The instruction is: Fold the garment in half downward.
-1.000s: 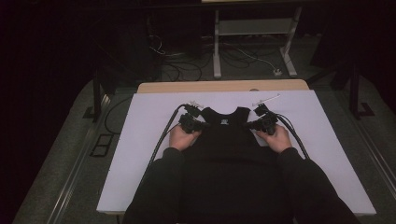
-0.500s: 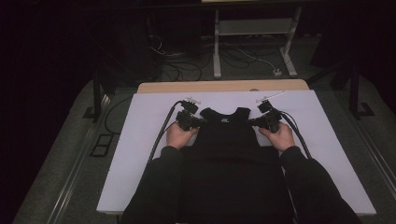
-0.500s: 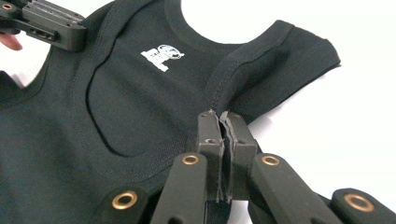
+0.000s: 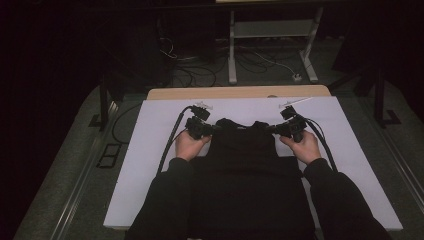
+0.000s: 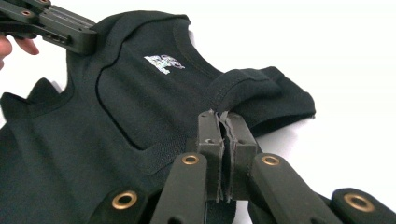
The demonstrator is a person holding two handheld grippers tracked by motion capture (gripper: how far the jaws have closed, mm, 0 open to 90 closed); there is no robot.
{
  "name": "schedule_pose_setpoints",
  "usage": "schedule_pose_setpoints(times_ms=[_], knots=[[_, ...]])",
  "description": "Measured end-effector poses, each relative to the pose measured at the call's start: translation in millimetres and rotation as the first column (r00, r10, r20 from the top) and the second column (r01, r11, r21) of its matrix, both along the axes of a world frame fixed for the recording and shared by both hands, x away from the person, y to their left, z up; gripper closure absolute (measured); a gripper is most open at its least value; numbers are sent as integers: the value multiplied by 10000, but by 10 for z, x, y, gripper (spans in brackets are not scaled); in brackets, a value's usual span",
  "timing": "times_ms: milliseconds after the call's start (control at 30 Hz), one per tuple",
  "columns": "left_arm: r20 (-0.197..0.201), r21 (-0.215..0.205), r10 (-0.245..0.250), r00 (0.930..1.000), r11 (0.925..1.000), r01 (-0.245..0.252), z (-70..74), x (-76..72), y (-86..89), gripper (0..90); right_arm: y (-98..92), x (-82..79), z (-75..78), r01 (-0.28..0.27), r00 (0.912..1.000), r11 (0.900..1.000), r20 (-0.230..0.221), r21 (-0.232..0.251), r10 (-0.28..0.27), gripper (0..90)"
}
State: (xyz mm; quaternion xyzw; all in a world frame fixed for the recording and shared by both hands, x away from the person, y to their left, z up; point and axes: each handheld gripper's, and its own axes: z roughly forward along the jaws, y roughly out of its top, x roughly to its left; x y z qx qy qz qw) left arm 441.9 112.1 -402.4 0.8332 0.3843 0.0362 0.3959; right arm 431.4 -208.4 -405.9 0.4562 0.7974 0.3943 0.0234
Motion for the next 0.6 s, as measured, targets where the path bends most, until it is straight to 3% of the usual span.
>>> schedule_pose_setpoints(times_ms=[600], knots=[[343,-130,-62,9994,9999,66,130,-181,19,841,-18,-207,156,-295,9992,9996,265,39,294,854]])
